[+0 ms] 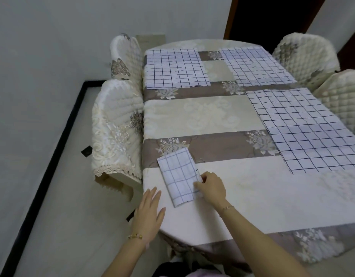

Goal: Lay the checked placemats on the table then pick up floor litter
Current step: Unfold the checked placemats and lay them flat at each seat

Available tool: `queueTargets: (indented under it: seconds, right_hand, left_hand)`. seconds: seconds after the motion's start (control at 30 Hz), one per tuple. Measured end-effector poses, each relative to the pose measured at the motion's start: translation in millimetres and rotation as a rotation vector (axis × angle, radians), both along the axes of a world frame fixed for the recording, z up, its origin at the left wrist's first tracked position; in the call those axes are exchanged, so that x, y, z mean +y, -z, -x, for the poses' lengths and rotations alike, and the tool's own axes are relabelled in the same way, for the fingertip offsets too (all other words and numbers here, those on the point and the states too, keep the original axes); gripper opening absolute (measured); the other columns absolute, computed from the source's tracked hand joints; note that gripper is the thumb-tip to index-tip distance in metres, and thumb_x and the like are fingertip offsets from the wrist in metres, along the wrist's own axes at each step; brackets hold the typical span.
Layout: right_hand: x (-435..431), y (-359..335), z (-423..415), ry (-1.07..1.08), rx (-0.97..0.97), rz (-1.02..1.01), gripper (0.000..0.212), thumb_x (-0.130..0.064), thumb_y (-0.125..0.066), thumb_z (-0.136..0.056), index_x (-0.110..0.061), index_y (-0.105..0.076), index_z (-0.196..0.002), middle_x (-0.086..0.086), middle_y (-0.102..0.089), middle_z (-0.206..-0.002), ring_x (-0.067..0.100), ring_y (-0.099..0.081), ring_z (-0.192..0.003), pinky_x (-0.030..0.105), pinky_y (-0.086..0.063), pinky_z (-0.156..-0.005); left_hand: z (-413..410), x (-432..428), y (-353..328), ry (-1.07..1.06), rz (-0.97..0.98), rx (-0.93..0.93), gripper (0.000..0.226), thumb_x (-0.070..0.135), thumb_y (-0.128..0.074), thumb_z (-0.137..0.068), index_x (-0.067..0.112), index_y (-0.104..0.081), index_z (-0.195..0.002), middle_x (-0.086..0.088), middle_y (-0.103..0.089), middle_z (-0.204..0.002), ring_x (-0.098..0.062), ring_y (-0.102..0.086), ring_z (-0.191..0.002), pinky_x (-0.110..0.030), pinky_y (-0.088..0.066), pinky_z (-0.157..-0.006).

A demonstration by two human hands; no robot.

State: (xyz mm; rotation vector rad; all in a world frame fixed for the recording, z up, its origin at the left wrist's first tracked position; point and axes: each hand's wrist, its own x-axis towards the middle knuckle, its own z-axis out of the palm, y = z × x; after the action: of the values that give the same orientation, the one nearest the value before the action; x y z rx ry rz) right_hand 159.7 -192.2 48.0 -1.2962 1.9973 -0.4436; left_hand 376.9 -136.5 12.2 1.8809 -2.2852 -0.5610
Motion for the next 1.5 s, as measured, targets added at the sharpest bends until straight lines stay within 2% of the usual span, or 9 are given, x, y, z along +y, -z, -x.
queueTargets:
  seconds: [0.13, 0.3, 0.5, 0.6, 0.77, 0.93, 1.07, 1.2, 1.5]
  right_hand:
    - [9.9, -8.4, 17.0, 0.134, -0.296, 0.040, 0.020, -0.018, -0.060, -0.082, -0.016, -0.047, -0.068, -0.003, -0.050, -0.067, 0.016, -0.046, -0.065, 0.026, -0.034, -0.056]
    - [35.4, -22.6, 52.7, 0.398, -0.681, 0.071, 0.006, -0.013, -0.060, -0.086, -0.009, -0.058, -0.081, 0.008, -0.061, -0.083, 0.023, -0.058, -0.078, 0.041, -0.053, -0.072]
    - [65.9, -35.1, 70.5, 0.458, -0.678, 0.193, 0.012, -0.014, -0.060, -0.087, -0.006, -0.059, -0.097, 0.011, -0.063, -0.096, 0.022, -0.060, -0.087, 0.041, -0.055, -0.079]
    - [78.8, -49.1, 63.3, 0.325, -0.580, 0.349, 0.009, -0.006, -0.058, -0.088, -0.012, -0.054, -0.083, -0.004, -0.060, -0.082, 0.005, -0.057, -0.075, 0.016, -0.048, -0.064]
    - [93.5, -61.2, 58.0, 0.110, -0.597, 0.350, 0.015, -0.005, -0.058, -0.088, -0.018, -0.053, -0.082, -0.012, -0.067, -0.107, -0.008, -0.060, -0.103, 0.021, -0.051, -0.088]
    - [91.0, -65.5, 62.4, 0.015, -0.778, 0.340, 0.036, -0.018, -0.060, -0.082, -0.020, -0.053, -0.117, -0.003, -0.063, -0.119, 0.004, -0.058, -0.114, 0.021, -0.048, -0.095]
    - [75.8, -72.4, 66.9, 0.243, -0.872, 0.318, 0.035, -0.024, -0.063, -0.083, -0.020, -0.056, -0.117, 0.013, -0.067, -0.108, 0.015, -0.067, -0.098, 0.027, -0.056, -0.085]
    - [60.7, -75.3, 66.8, 0.287, -0.840, 0.319, 0.021, -0.018, -0.059, -0.091, -0.015, -0.060, -0.111, 0.014, -0.065, -0.106, 0.026, -0.067, -0.097, 0.033, -0.057, -0.085]
    - [53.2, -77.5, 65.9, 0.264, -0.757, 0.318, 0.009, -0.011, -0.062, -0.087, -0.007, -0.065, -0.079, 0.003, -0.068, -0.079, 0.011, -0.066, -0.074, 0.024, -0.057, -0.071]
  left_hand:
    - [-0.4, -2.1, 1.2, 0.005, -0.010, -0.026, 0.066, 0.049, -0.011, -0.097, 0.010, -0.058, -0.121, -0.009, -0.059, -0.130, -0.018, -0.035, -0.124, -0.039, -0.055, -0.079]
    - [13.5, -2.5, -13.6, -0.093, -0.047, 0.058, 0.073, 0.050, -0.021, -0.082, 0.011, -0.040, -0.140, -0.007, -0.035, -0.150, -0.025, -0.028, -0.141, -0.038, -0.029, -0.113]
    - [100.5, -1.8, -72.1, -0.070, -0.013, 0.525, 0.041, 0.024, -0.051, -0.093, 0.016, -0.045, -0.133, 0.004, -0.046, -0.135, -0.007, -0.041, -0.123, -0.009, -0.024, -0.100]
    - [141.1, -6.3, -97.4, -0.126, -0.137, 0.793, 0.039, 0.026, -0.056, -0.091, 0.026, -0.042, -0.128, 0.011, -0.044, -0.130, -0.004, -0.041, -0.122, -0.009, -0.035, -0.095]
    - [171.9, -27.4, -125.4, -0.346, -0.479, 1.285, 0.026, 0.013, -0.059, -0.089, 0.010, -0.053, -0.114, -0.005, -0.061, -0.100, -0.016, -0.061, -0.088, -0.017, -0.054, -0.070]
    - [168.1, -36.8, -121.4, -0.416, -0.490, 1.235, 0.018, 0.010, -0.053, -0.092, 0.002, -0.063, -0.104, -0.018, -0.067, -0.100, -0.028, -0.064, -0.091, -0.045, -0.051, -0.088]
    - [164.3, -32.8, -122.9, -0.380, -0.502, 1.272, 0.016, 0.009, -0.052, -0.092, 0.010, -0.067, -0.088, -0.009, -0.068, -0.084, -0.016, -0.065, -0.073, -0.027, -0.056, -0.065]
    - [164.8, -27.9, -116.8, -0.324, -0.437, 1.196, 0.014, 0.007, -0.056, -0.090, 0.009, -0.070, -0.090, -0.011, -0.072, -0.093, -0.021, -0.067, -0.085, -0.027, -0.056, -0.073]
    - [160.9, -25.7, -115.1, -0.290, -0.306, 1.082, 0.008, 0.007, -0.061, -0.085, 0.005, -0.065, -0.079, -0.005, -0.067, -0.080, -0.012, -0.062, -0.075, -0.014, -0.049, -0.064]
